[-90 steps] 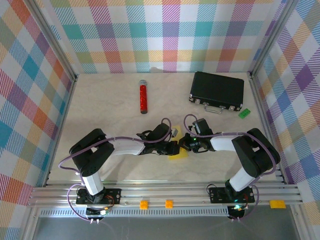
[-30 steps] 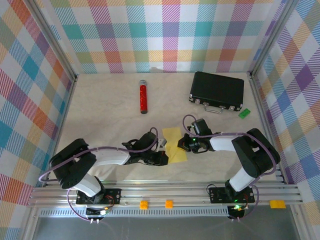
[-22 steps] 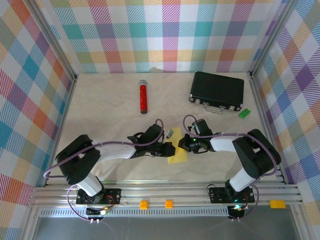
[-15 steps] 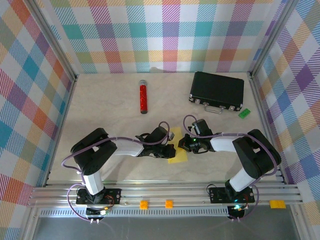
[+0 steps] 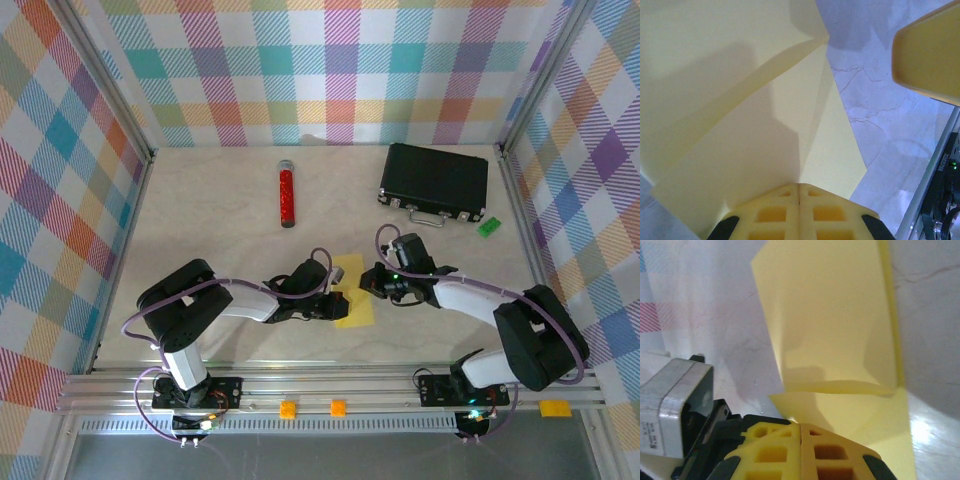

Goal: Fold a paper plane with a square sheet of paper (pick it up from the middle)

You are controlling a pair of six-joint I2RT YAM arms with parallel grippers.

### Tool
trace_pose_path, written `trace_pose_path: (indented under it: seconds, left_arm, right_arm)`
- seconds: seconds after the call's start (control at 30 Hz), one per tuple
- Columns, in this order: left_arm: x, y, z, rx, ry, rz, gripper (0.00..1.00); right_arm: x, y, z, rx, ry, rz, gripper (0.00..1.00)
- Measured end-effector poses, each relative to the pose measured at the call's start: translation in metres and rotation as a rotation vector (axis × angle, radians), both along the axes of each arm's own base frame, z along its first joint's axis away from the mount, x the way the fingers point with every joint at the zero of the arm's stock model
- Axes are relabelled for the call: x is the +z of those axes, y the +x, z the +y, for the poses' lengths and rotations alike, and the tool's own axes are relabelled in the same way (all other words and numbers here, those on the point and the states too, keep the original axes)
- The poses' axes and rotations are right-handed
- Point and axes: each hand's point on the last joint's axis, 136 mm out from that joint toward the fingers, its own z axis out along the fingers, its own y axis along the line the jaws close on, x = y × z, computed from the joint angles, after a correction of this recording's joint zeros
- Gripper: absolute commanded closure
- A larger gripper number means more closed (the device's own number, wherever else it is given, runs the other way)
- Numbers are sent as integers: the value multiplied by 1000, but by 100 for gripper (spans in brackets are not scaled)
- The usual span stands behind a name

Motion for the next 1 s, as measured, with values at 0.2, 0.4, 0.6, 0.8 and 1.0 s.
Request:
trace_pose_path:
  seconds: [0.2, 0.4, 0.6, 0.8, 1.0]
  left_arm:
    - [0, -1, 0, -16, 15, 0, 100]
    - [-1, -3, 2, -31, 32, 2, 100]
    - [-1, -4, 2, -39, 38, -2, 100]
    - [-2, -4, 2, -43, 38, -4, 100]
    - [-2, -4, 2, -45, 40, -4, 100]
  right_arm:
    - [-25, -21, 20, 80, -6, 77, 100]
    - [-48, -17, 7, 51, -75, 128, 100]
    - [-47, 5, -12, -29, -55, 126, 100]
    - [-47, 22, -33, -99, -55, 115, 100]
    - [-39, 25, -40, -119, -71, 92, 100]
